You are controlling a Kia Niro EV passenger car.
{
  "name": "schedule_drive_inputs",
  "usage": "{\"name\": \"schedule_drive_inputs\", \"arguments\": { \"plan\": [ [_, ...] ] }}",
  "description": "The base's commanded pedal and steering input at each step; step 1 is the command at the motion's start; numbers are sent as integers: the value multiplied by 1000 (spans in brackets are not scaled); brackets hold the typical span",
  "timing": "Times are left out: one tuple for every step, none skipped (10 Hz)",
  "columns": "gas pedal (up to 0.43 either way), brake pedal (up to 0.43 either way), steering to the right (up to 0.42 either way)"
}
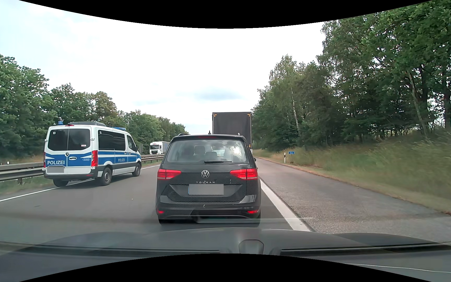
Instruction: Follow the waypoints while adhering to traffic rules and regulations
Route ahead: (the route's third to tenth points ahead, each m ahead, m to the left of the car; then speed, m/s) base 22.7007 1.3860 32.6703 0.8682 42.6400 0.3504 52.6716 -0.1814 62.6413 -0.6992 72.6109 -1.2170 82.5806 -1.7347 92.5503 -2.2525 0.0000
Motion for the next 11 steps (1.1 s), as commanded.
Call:
{"name": "schedule_drive_inputs", "arguments": {
  "plan": [
    [0, 61, 0],
    [0, 6, 0],
    [0, 0, 0],
    [0, 0, 0],
    [0, 0, 0],
    [0, 0, 0],
    [0, 0, 0],
    [0, 0, 0],
    [0, 0, 0],
    [0, 0, 0],
    [0, 0, 0]
  ]
}}
